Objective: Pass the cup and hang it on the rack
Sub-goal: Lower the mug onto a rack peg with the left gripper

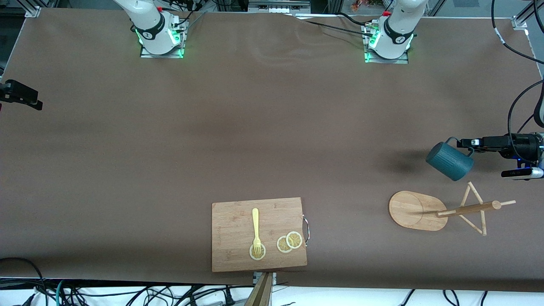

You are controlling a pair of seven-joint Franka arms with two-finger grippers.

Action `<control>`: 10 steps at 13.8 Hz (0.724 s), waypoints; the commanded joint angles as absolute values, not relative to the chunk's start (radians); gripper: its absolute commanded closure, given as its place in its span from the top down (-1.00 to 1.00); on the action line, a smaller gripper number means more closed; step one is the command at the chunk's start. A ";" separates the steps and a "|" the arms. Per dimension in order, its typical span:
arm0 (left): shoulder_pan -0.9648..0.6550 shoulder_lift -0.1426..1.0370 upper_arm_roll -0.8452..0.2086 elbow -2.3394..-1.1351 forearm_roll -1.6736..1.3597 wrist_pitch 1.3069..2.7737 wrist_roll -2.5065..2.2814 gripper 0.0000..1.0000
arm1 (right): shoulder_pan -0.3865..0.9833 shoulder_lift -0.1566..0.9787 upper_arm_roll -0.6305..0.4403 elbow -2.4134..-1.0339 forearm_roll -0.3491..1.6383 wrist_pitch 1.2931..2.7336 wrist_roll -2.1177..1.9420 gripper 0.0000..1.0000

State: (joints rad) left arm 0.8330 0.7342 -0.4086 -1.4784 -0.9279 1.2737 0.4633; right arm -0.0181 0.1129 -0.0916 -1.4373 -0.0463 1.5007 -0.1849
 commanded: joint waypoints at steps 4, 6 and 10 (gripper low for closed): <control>0.805 0.837 -0.416 -1.349 -1.005 1.250 0.390 -1.00 | -0.032 0.110 -0.083 -1.437 -0.049 1.502 -0.187 1.00; 0.805 0.882 -0.416 -1.300 -1.003 1.249 0.390 -1.00 | -0.032 0.109 -0.083 -1.437 -0.043 1.502 -0.187 1.00; 0.807 0.937 -0.416 -1.230 -1.002 1.247 0.390 -1.00 | -0.032 0.110 -0.083 -1.437 -0.043 1.502 -0.187 1.00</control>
State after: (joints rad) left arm 0.8133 0.8883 -0.4107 -1.3089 -0.9811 1.2737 0.4168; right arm -0.0203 0.1131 -0.0915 -1.4373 -0.0461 1.5007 -0.1849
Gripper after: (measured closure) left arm 0.806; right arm 0.000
